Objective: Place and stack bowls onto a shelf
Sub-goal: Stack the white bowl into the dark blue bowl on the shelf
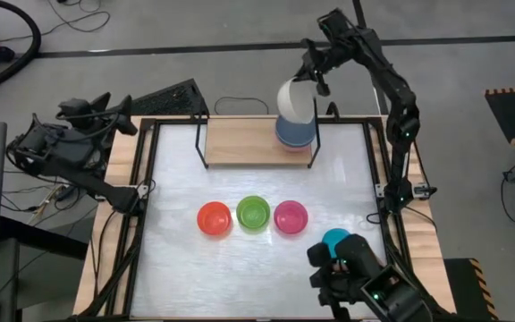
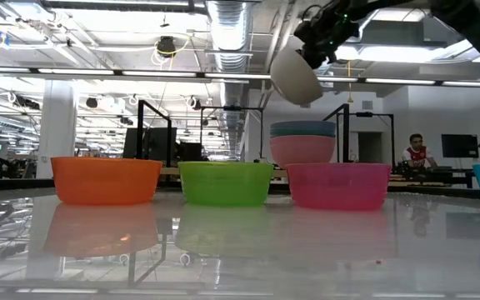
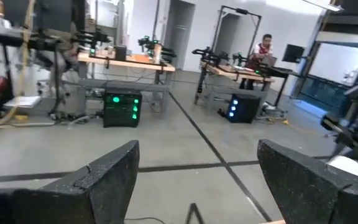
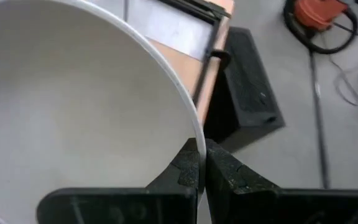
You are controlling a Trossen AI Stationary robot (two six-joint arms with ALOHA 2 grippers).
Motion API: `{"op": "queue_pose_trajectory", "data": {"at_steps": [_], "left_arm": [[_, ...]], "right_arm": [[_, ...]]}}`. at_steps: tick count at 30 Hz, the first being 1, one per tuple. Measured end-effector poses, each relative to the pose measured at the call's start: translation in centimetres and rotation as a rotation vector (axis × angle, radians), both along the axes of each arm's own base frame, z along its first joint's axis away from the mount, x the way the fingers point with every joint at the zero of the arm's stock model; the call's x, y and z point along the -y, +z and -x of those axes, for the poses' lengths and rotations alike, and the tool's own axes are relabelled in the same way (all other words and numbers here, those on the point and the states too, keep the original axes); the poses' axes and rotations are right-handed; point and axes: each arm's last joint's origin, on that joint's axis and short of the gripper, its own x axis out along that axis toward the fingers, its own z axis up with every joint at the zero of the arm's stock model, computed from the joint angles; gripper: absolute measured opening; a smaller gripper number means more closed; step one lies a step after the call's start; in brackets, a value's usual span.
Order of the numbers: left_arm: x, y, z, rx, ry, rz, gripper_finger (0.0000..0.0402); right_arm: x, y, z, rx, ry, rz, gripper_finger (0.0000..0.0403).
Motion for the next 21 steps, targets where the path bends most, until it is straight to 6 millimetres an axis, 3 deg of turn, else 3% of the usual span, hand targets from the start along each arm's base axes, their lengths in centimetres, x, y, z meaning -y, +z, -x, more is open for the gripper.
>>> {"op": "queue_pose_trajectory", "data": {"at_steps": [5,21], "left_arm": [[-0.3,0.0,0.1,-0.011,0.049,-0.003,0.0311],[-0.9,0.0,0.3,-0.012,0.143,-0.003,0.0311]], "right_arm": [[0.3,-2.0,-0.3,-0.017,0.021,-0.072,0.0031],[1.3,-5.4,-0.7,-0.03,0.021,-0.114,0.0031]]}}
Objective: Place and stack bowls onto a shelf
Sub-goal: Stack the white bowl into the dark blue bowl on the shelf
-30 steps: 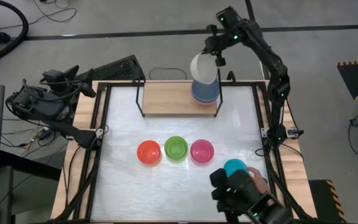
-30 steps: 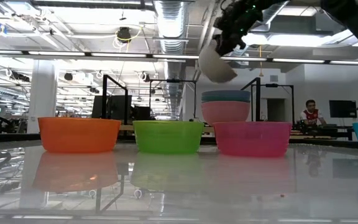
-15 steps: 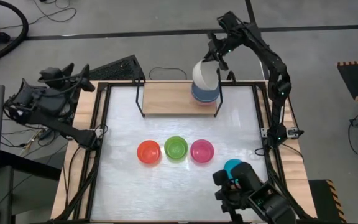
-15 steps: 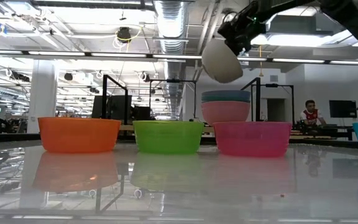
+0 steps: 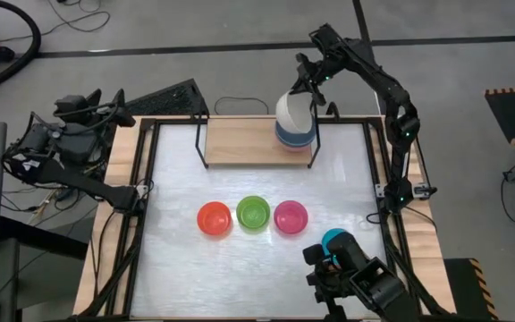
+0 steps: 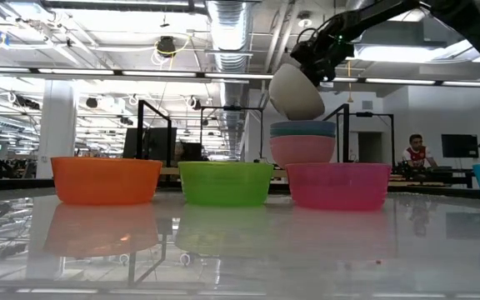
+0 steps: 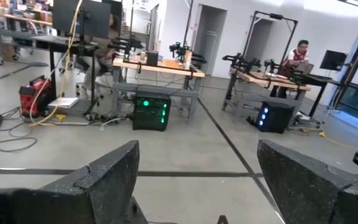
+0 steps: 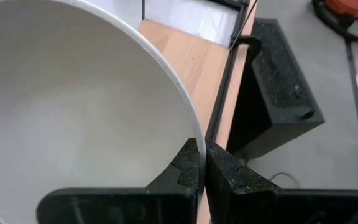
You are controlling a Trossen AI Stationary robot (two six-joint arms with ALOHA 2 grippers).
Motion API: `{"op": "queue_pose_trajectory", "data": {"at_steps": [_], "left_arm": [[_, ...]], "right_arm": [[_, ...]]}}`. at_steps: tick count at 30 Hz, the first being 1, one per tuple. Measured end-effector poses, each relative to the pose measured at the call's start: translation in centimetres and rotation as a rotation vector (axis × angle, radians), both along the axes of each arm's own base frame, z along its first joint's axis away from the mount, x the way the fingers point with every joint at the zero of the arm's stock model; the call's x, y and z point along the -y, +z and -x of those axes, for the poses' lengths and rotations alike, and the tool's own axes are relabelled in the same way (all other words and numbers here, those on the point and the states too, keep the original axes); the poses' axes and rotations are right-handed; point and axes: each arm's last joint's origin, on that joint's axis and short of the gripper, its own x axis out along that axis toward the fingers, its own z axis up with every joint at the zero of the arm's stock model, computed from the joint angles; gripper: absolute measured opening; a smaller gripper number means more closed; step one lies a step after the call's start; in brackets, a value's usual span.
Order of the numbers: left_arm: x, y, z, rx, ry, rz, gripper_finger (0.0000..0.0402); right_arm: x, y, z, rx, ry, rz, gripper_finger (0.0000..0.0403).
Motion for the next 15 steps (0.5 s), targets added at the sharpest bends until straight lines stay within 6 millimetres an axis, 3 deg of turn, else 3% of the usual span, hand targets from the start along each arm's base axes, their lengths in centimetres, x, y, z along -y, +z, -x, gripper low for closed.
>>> {"op": "queue_pose_trajectory", "data": {"at_steps": [15], "left_arm": [[-0.12,0.0,0.04,-0.027,0.02,-0.004,0.0311]], "right_arm": [[0.25,-0.22,0.59,-0.041,-0.032,-0.002,0.0031]]}}
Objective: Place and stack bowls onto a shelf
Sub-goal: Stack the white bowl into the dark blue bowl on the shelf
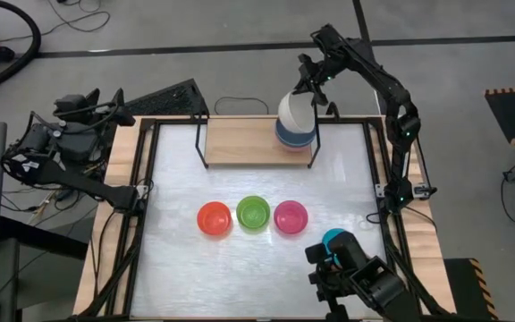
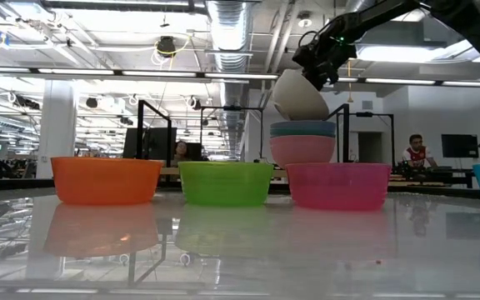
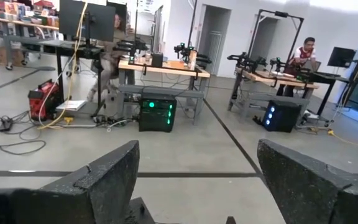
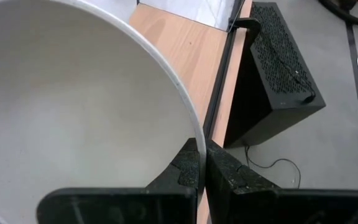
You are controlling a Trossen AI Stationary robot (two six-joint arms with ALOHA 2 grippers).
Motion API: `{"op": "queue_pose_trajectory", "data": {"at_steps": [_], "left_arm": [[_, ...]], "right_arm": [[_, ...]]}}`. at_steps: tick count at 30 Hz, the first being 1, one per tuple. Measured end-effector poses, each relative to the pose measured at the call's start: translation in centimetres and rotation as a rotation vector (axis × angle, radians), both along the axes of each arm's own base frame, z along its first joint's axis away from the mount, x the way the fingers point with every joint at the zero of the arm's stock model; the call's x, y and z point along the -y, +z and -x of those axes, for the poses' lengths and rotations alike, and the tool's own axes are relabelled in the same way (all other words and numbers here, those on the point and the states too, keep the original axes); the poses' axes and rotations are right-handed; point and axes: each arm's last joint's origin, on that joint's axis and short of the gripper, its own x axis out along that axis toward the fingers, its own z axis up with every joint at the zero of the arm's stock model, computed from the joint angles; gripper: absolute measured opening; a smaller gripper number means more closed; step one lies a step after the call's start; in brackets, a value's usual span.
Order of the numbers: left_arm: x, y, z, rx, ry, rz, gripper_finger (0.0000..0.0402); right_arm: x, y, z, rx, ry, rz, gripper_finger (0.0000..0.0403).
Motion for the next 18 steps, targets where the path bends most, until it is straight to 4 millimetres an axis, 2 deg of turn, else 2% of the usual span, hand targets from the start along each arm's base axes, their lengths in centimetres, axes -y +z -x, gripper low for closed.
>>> {"op": "queue_pose_trajectory", "data": {"at_steps": [18], "left_arm": [[0.0,0.0,0.0,-0.021,-0.001,-0.003,0.0311]], "right_arm": [[-0.54,-0.39,0.09,-0.097,-0.026,-0.016,0.0031]]}}
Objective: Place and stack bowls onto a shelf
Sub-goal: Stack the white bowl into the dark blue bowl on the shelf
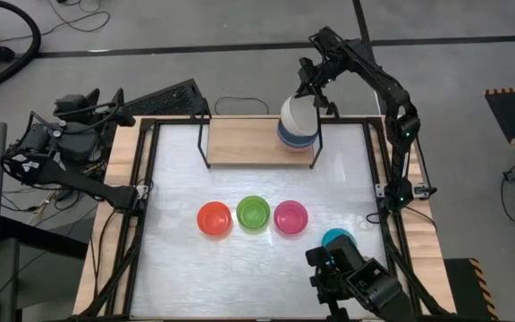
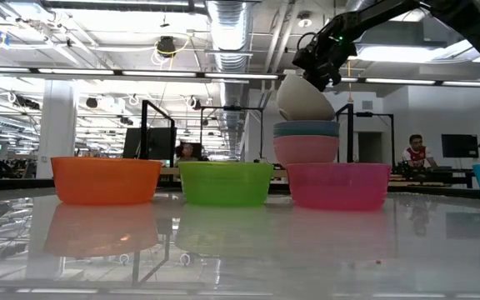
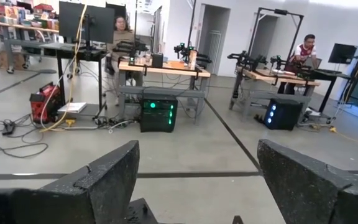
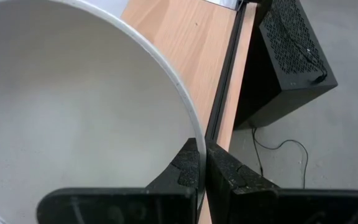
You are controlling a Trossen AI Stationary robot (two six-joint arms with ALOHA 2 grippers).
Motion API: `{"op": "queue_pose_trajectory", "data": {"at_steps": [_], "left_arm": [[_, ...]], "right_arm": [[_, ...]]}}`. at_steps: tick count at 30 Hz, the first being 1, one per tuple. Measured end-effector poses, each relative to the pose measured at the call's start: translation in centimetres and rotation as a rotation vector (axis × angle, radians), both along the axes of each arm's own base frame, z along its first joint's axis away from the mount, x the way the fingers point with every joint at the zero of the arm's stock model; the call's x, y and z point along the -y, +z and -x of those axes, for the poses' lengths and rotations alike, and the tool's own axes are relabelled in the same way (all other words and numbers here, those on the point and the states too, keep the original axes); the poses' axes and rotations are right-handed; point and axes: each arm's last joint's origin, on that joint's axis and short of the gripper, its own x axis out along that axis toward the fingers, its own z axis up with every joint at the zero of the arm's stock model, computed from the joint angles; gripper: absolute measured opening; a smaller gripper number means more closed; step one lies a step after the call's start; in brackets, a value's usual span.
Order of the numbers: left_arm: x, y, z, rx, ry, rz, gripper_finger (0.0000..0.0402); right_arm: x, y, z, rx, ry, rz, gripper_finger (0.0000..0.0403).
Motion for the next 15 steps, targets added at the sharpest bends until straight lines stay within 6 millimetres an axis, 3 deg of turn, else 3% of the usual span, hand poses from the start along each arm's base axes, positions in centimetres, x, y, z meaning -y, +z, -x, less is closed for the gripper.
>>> {"op": "queue_pose_trajectory", "data": {"at_steps": [15], "left_arm": [[0.0,0.0,-0.01,-0.003,0.0,0.0,0.0311]], "right_arm": [[-0.03,-0.88,-0.81,-0.076,-0.019,0.02,0.0031]]}}
